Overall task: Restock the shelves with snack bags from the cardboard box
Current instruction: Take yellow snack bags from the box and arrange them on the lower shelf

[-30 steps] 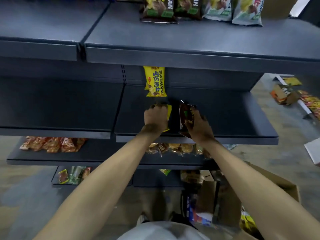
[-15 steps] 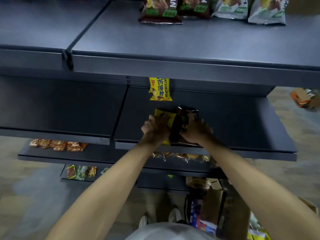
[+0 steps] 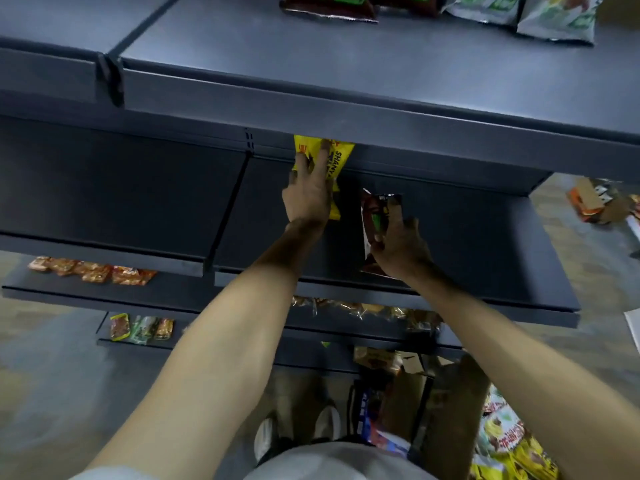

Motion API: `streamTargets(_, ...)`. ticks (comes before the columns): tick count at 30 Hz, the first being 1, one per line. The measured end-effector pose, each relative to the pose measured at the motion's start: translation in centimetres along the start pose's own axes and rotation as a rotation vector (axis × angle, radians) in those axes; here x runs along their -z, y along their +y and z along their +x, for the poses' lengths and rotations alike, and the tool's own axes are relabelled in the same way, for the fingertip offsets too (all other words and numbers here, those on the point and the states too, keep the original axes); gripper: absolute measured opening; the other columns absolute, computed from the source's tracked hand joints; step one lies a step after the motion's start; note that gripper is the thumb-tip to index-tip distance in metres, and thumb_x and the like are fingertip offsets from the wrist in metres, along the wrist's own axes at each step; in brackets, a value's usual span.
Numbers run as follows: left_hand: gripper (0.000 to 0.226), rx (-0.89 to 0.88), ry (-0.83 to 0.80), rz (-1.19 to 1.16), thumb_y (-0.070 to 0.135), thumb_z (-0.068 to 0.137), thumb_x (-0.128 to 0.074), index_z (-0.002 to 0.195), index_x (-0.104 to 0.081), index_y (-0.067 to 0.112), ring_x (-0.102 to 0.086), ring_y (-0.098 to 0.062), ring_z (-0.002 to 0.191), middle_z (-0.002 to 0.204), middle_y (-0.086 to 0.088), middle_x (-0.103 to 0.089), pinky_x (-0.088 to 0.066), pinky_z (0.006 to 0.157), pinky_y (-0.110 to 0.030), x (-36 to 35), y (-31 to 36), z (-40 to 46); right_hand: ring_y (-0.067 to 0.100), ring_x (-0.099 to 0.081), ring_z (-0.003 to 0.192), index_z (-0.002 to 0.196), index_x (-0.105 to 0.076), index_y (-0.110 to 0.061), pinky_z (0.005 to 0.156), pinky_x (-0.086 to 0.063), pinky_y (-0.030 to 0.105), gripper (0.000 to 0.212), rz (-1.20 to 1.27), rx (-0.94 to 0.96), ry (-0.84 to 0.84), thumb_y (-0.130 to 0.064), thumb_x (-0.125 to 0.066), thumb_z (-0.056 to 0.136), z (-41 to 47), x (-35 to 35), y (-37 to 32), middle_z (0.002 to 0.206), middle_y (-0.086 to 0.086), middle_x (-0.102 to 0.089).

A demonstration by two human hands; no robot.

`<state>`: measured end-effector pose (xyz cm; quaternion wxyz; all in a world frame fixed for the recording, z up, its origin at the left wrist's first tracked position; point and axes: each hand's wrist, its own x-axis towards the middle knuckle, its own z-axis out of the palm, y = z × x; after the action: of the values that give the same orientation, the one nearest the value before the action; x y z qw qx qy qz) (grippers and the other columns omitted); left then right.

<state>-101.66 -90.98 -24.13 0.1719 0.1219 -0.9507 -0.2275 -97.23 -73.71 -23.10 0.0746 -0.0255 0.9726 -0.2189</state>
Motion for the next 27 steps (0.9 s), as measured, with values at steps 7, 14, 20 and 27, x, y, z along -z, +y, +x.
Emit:
streamTargets(7, 0.064, 0.051, 0.016, 0.034, 0.025, 0.093, -0.058, 0.148, -0.026, 0.029, -0.047, -0.038, 0.115, 0.137, -0.018, -0.035, -0.051, 0.065, -0.047, -2.4, -0.5, 1.5, 0.04, -0.053, 0.11, 0.153, -0.009, -0.029, 0.085, -0.05, 0.046, 0.084, 0.023, 0.01, 0.021, -0.018, -0.063, 0.089, -0.2, -1.0, 1.0, 0.127, 0.018, -0.039)
streamTargets(14, 0.078, 0.035, -0.056, 0.048, 0.027, 0.089, -0.064, 0.152, -0.018, 0.024, -0.039, -0.04, 0.127, 0.147, -0.023, -0.023, -0.054, 0.075, -0.05, -2.9, -0.9, 1.5, 0.043, -0.054, 0.111, 0.153, -0.008, -0.025, 0.09, -0.051, 0.05, 0.087, 0.014, -0.035, 0.029, -0.019, -0.066, 0.089, 0.2, -1.3, 1.0, 0.131, 0.02, -0.038)
streamTargets(20, 0.093, -0.017, -0.052, 0.04, 0.033, 0.085, -0.064, 0.155, -0.004, 0.024, -0.037, -0.037, 0.127, 0.15, -0.019, -0.02, -0.053, 0.076, -0.048, -2.0, -0.8, 0.0, 0.043, -0.055, 0.11, 0.154, -0.008, -0.025, 0.089, -0.051, 0.05, 0.086, 0.01, -0.013, 0.072, -0.018, -0.064, 0.089, 0.6, -1.4, 0.6, 0.13, 0.02, -0.038)
streamTargets(27, 0.095, -0.039, -0.042, 0.032, 0.039, 0.082, -0.066, 0.155, -0.008, 0.019, -0.041, -0.038, 0.127, 0.15, -0.016, -0.023, -0.052, 0.077, -0.05, -0.4, -1.6, -2.9, 0.044, -0.054, 0.109, 0.154, -0.009, -0.024, 0.087, -0.051, 0.05, 0.086, 0.022, -0.001, 0.113, -0.016, -0.064, 0.088, 1.1, -1.7, 0.1, 0.13, 0.02, -0.039)
